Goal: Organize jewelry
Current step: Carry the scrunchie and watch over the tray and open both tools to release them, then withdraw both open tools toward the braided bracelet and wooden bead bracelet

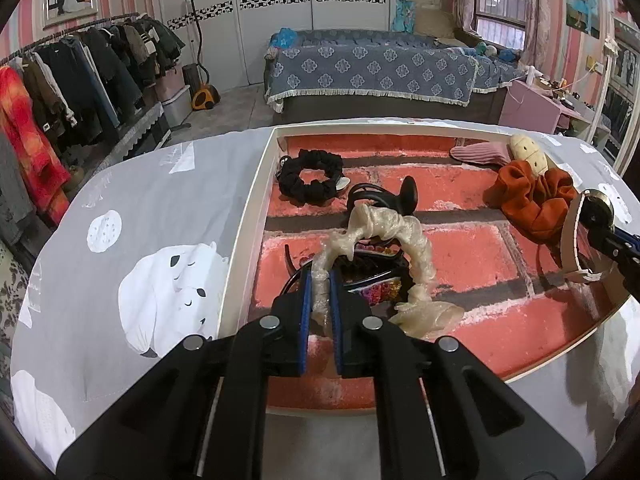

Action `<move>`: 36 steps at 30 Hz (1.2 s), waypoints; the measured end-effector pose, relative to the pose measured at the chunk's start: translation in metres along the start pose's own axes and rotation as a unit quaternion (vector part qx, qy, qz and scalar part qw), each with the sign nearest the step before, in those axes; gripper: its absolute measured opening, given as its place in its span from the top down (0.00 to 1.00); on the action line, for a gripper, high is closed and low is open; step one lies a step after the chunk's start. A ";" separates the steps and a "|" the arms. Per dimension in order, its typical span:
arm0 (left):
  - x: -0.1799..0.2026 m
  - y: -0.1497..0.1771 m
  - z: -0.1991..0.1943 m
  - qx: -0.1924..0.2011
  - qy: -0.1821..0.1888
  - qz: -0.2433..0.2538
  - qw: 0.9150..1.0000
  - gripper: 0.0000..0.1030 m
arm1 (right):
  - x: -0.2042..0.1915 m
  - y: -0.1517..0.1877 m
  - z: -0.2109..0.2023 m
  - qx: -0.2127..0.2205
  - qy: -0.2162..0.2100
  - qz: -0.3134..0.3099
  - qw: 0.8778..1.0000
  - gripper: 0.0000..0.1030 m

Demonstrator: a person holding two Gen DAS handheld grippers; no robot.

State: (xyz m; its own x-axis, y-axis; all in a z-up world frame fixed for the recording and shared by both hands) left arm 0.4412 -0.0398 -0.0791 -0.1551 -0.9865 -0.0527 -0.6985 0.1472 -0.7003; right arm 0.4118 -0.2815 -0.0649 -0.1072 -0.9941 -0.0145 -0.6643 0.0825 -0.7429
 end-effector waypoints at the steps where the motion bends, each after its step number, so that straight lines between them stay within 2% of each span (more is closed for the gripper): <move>1: 0.000 0.000 0.000 0.000 0.000 0.000 1.000 0.92 | 0.000 0.001 0.002 -0.003 0.000 0.000 1.000 0.84; 14: 0.000 -0.003 0.003 0.009 0.013 -0.011 1.000 0.91 | -0.008 0.004 0.014 -0.010 0.003 -0.010 1.000 0.84; 17: 0.000 -0.003 0.003 0.009 0.014 -0.014 1.000 0.90 | -0.008 0.005 0.015 -0.008 -0.007 0.001 1.000 0.84; 20: -0.001 -0.003 0.003 0.010 0.010 -0.015 1.000 0.83 | -0.006 0.006 0.017 -0.010 -0.013 0.012 1.000 0.81; 23: -0.003 -0.003 0.002 0.011 0.008 -0.019 1.000 0.66 | -0.005 0.006 0.019 -0.011 -0.020 0.018 1.000 0.81; 25: -0.004 -0.003 0.002 0.011 0.007 -0.020 1.000 0.63 | -0.006 0.006 0.019 -0.012 -0.020 0.016 1.000 0.80; 28: -0.004 -0.003 0.002 0.013 0.008 -0.020 1.000 0.56 | -0.007 0.005 0.020 -0.014 -0.019 0.012 1.000 0.72; 30: -0.004 -0.004 -0.002 0.019 0.005 -0.020 1.000 0.44 | -0.007 0.004 0.017 -0.008 -0.019 0.009 1.000 0.64; 32: -0.004 -0.005 -0.005 0.025 0.003 -0.020 0.999 0.38 | -0.008 0.002 0.012 0.002 -0.018 0.004 1.000 0.51; 33: -0.004 -0.006 -0.008 0.027 0.003 -0.021 0.999 0.34 | -0.010 0.001 0.008 0.009 -0.017 0.000 1.000 0.50; 36: -0.004 -0.008 -0.017 0.032 0.009 -0.023 0.999 0.33 | -0.012 -0.001 0.001 0.017 -0.020 -0.005 1.000 0.41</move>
State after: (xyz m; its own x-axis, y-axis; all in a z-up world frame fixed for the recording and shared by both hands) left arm 0.4359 -0.0360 -0.0611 -0.1371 -0.9905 -0.0071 -0.6585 0.0965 -0.7464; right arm 0.4145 -0.2700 -0.0647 -0.0706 -0.9970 -0.0325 -0.6399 0.0702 -0.7653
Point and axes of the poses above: each gripper's, at about its wrist camera, not at the fingertips, and z roughly the way its jaws point, x to its right, y to its underside, the point moved 2 cm from there along z, roughly the way its jaws point, and after that the axes turned 1 degree about x, right-handed, at the moved point
